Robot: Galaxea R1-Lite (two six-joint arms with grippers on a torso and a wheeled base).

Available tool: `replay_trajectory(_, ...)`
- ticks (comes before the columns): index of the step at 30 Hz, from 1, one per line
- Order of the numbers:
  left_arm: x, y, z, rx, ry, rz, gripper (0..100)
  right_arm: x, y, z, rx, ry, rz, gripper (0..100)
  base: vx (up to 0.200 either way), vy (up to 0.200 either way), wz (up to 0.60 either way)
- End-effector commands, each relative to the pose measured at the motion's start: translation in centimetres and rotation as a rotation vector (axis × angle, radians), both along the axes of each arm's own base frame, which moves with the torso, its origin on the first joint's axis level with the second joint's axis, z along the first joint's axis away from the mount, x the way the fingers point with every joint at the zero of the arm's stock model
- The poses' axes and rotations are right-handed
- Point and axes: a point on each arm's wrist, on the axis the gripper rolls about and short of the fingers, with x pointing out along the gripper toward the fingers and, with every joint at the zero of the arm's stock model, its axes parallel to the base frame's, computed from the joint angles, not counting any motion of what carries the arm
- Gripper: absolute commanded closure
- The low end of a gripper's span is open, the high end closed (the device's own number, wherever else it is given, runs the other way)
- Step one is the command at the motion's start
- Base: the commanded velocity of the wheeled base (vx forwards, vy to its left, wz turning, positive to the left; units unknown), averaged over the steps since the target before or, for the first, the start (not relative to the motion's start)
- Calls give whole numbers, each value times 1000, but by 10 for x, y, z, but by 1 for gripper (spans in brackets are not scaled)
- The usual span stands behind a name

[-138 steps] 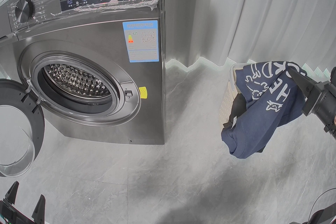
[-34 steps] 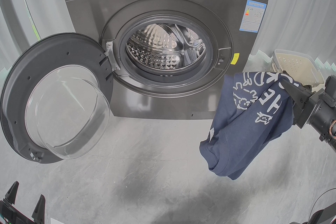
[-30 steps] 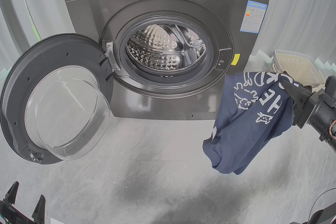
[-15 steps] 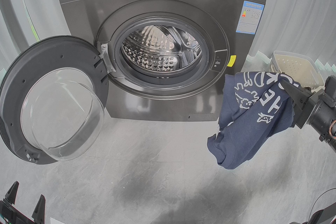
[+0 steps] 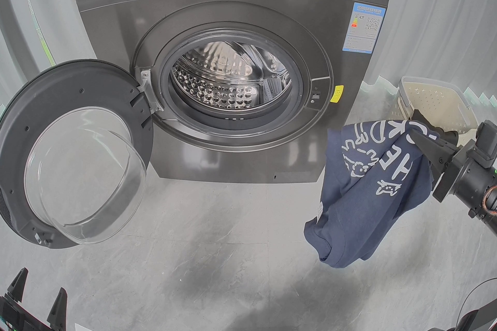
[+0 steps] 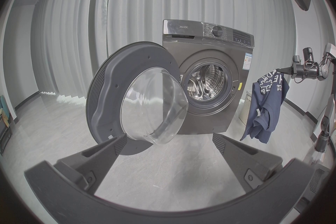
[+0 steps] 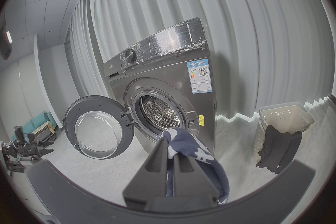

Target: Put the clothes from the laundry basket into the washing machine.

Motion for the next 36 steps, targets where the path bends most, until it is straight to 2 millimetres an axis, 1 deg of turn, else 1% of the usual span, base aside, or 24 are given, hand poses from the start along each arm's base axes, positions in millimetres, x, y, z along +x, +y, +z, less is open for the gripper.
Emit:
replay_trajectory(1,0,0,-5,0,-2,1,0,1,6,-3,3,20,33,100,0,0,0)
replay_trajectory(4,0,0,-5,3,-4,0,0,1,17,-2,15,31,82,100,0,0,0)
replay_trajectory(5,0,0,-5,4,-4,0,0,5,24,-2,19,40,98,100,0,0,0)
replay_trajectory(7,0,0,-5,4,-4,0,0,5,24,-2,19,40,98,100,0,0,0)
replay_trajectory(8,0,0,-5,7,-4,0,0,15,40,-3,27,70,134,100,0,0,0)
replay_trajectory(10,0,0,-5,9,-2,0,0,19,53,-4,38,96,164,100,0,0,0)
replay_trajectory(11,0,0,-5,9,-4,0,0,20,54,-4,42,98,167,100,0,0,0)
replay_trajectory(13,0,0,-5,9,-4,0,0,26,66,-2,85,102,186,100,0,0,0)
replay_trajectory(17,0,0,-5,9,-2,0,0,34,77,0,124,71,190,100,0,0,0)
replay_trajectory(24,0,0,-5,9,-4,-2,0,45,90,-5,121,75,194,100,0,0,0)
replay_trajectory(27,0,0,-5,12,-2,-2,0,52,101,-5,132,61,194,100,0,0,0)
replay_trajectory(29,0,0,-5,13,-2,-2,0,54,105,-5,136,58,191,100,0,0,0)
replay_trajectory(30,0,0,-5,12,-2,1,0,57,111,-6,138,57,192,100,0,0,0)
replay_trajectory(31,0,0,-5,12,-2,1,0,57,112,-5,139,56,192,100,0,0,0)
replay_trajectory(32,0,0,-5,17,-2,0,0,61,121,-7,145,55,197,100,0,0,0)
replay_trajectory(36,0,0,-5,21,7,-19,0,68,129,-8,161,36,194,100,0,0,0)
